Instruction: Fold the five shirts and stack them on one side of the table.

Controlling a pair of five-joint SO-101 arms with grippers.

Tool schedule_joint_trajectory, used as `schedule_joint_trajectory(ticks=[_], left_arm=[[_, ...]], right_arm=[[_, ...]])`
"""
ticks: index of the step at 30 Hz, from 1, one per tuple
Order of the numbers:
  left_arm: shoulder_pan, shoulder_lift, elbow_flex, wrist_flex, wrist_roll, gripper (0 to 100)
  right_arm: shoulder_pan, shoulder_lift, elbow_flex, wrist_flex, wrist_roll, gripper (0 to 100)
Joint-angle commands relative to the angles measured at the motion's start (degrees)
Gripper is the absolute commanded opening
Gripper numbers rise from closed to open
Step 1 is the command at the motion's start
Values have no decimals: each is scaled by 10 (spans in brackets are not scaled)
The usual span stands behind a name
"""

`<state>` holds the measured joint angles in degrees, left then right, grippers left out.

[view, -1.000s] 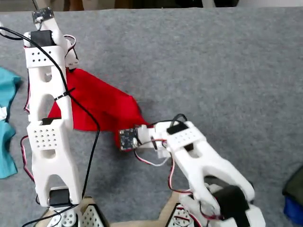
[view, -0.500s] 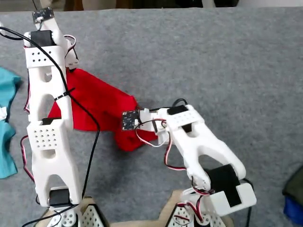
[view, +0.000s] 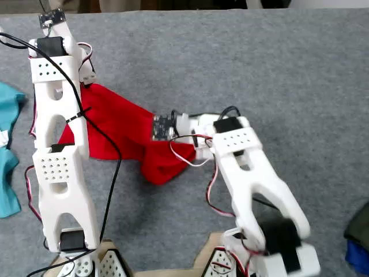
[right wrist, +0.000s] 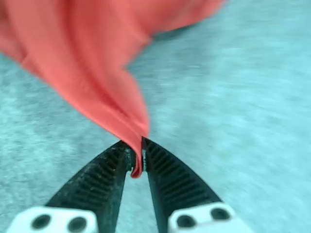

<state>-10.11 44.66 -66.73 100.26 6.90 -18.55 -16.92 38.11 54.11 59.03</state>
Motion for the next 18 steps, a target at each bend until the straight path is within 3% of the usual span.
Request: schedule_joint_trajectory(ticks=[1, 7, 14, 18], left_arm=[[-8, -58, -18, 5, 4, 19], [-4, -125, -22, 5, 4, 19], [10, -228, -21, 5, 4, 19], [21, -296, -20, 5, 4, 19]], right_arm=[[10, -103, -57, 22, -38, 5], [49, -209, -147, 43, -187, 5], [107, -225, -320, 105, -348, 5], [129, -224, -417, 128, -389, 5]])
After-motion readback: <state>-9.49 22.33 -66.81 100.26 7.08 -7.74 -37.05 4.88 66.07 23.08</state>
